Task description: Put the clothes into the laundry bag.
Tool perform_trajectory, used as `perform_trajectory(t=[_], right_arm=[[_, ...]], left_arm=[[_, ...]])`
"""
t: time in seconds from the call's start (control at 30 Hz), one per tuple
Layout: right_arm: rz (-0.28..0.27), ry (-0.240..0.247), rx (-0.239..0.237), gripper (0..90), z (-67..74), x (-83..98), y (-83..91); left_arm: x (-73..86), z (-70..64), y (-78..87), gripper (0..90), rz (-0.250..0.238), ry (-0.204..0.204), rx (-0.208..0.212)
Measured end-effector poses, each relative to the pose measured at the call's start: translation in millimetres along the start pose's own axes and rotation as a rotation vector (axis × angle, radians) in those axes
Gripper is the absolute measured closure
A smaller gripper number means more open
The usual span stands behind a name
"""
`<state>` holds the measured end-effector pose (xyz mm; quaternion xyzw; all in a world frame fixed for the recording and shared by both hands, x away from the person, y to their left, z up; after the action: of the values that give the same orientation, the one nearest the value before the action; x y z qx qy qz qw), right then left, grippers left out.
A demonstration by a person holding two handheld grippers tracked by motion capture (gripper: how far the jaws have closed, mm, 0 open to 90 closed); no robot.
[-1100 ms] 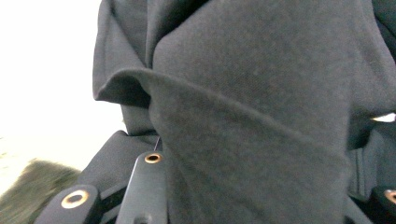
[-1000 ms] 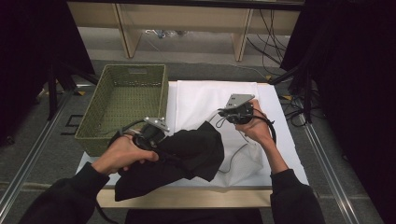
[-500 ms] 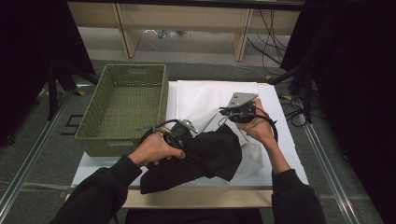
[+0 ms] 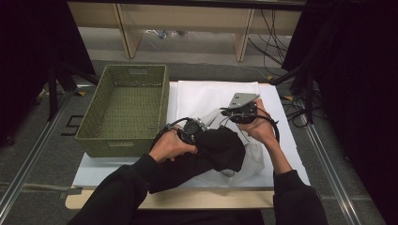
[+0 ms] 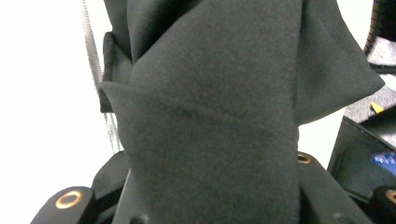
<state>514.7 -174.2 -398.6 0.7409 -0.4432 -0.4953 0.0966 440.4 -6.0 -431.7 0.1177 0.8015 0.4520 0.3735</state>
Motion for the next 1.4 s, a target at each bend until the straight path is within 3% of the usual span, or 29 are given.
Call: perform_trajectory(t=[0.2,0.27,0.37,0.43,0.53,0.63,0.7,0.73,0.8,0.83,0.9,0.97,1.03,1.07,1.2,1.27,1.37,1.4], right_arm=[[-0.008,0.013,0.017,89.5,-0.2,-3.4,1.2],[-0.01,0.027,0.019,89.4,0.6,-5.3,0.0],[0.0,0.034,0.02,89.4,2.2,-6.0,-1.3],[0.009,0.028,0.02,89.4,2.9,-5.6,-2.2],[0.014,0.038,0.015,89.4,3.8,-3.4,-3.9],[0.014,0.024,0.014,89.4,2.8,0.0,-2.9],[0.018,0.012,0.016,89.4,2.7,1.8,-2.5],[0.018,0.011,0.016,89.4,2.5,1.9,-2.7],[0.017,0.012,0.014,89.4,2.7,1.8,-3.0],[0.02,0.006,0.01,89.4,3.7,1.6,-2.7],[0.016,0.009,0.01,89.4,3.9,0.9,-3.2],[0.019,0.015,0.008,89.4,4.5,1.1,-4.0],[0.018,0.023,0.004,89.4,4.6,1.0,-4.0],[0.018,0.008,0.002,89.4,5.6,0.2,-3.0],[0.016,0.033,0.002,89.4,5.8,-0.1,-2.4],[0.013,0.037,0.004,89.4,5.2,-0.3,-2.5],[0.017,0.032,0.003,89.4,5.0,0.7,-3.2],[0.019,0.027,0.002,89.4,4.9,1.1,-3.3]], left_arm=[[-9.1,24.8,10.3,66.4,-0.047,0.063,-0.037],[-12.2,31.7,6.4,62.3,-0.074,0.096,-0.053],[-13.8,30.9,0.2,57.3,-0.081,0.105,-0.06],[-16.2,28.6,-6.8,49.4,-0.104,0.111,-0.059],[-16.5,23.3,-14.7,43.8,-0.112,0.075,-0.049],[-9.5,18.8,-15.4,36.5,-0.118,0.069,-0.05],[-4.9,13.5,-12.0,31.3,-0.136,0.04,-0.045],[-2.7,9.2,-11.3,29.6,-0.17,0.033,-0.036],[3.5,2.6,-6.4,26.4,-0.149,-0.004,-0.03],[5.7,-1.7,-4.6,25.0,-0.161,-0.005,-0.026],[10.9,-7.2,0.3,21.0,-0.162,-0.062,-0.036],[14.9,-12.4,7.0,20.1,-0.166,-0.092,-0.038],[17.6,-15.0,10.7,19.3,-0.181,-0.077,-0.04],[22.5,-16.7,10.1,16.3,-0.172,-0.088,-0.062],[32.3,-19.5,1.1,16.3,-0.134,-0.101,-0.062],[37.5,-19.9,-6.0,16.2,-0.101,-0.125,-0.06],[42.6,-21.0,-23.2,16.2,-0.093,-0.108,-0.069],[43.2,-18.6,-26.4,16.5,-0.072,-0.124,-0.082]])
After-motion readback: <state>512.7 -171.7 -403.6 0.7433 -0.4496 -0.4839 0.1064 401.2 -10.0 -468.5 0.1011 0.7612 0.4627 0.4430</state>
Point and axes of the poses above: each handheld gripper's, and its own axes: y roughly backward along the jaws, x roughly out of its underside, z roughly to its left, the point moved 4 cm from there along -y, roughly forward along the jaws, and after that the axes turned 13 degrees about y, right-handed, at the moved point
